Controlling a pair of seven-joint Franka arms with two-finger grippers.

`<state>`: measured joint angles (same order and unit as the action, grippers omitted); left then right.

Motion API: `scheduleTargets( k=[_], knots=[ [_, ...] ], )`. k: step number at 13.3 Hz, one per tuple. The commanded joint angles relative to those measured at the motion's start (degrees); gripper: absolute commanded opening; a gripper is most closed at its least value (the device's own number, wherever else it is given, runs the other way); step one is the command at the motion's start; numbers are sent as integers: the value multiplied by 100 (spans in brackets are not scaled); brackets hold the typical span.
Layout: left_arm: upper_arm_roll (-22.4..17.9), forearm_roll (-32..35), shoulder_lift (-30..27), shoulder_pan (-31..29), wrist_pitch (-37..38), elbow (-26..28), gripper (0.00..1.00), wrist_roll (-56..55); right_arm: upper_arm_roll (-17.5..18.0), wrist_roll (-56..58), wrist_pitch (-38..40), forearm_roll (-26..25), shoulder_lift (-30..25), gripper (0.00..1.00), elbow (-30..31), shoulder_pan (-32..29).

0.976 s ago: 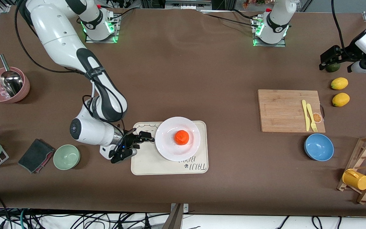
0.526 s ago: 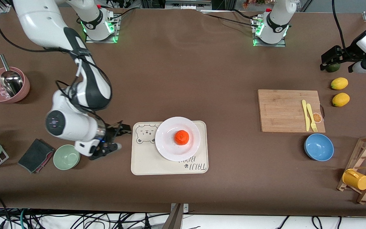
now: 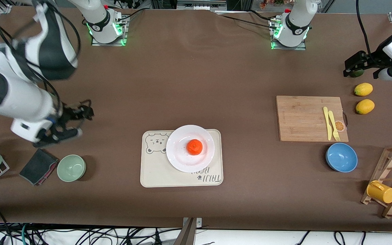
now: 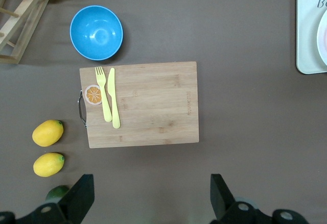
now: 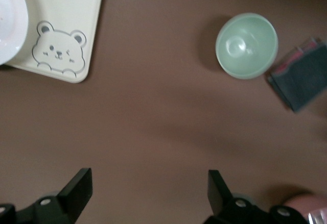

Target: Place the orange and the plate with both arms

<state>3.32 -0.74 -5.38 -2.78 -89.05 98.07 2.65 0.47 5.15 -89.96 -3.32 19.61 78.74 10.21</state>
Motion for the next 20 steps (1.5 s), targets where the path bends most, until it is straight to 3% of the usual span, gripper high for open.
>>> scheduleTargets(
  k=[1, 3, 4, 9, 14, 20],
  knots=[
    [28, -128, 90, 6, 28, -270, 100, 122, 6, -478, 75, -47, -1211, 100, 1219, -299],
    [46, -128, 90, 23, 37, -271, 100, 122, -265, -910, -467, 24, -1984, 100, 2159, -335],
    [46, -128, 90, 23, 45, -271, 100, 122, -336, -876, -461, -20, -2135, 100, 2337, -344],
    [46, -137, 99, 23, 63, -288, 100, 104, -293, -542, -260, -152, -2356, 100, 2155, -546],
    [46, -128, 99, 23, 54, -280, 100, 122, -548, -743, -170, 532, -2313, 100, 1996, -837],
    [81, -128, 134, 67, 63, -324, 100, 96, -495, -638, -321, 473, -2111, 100, 1724, -810]
  ],
)
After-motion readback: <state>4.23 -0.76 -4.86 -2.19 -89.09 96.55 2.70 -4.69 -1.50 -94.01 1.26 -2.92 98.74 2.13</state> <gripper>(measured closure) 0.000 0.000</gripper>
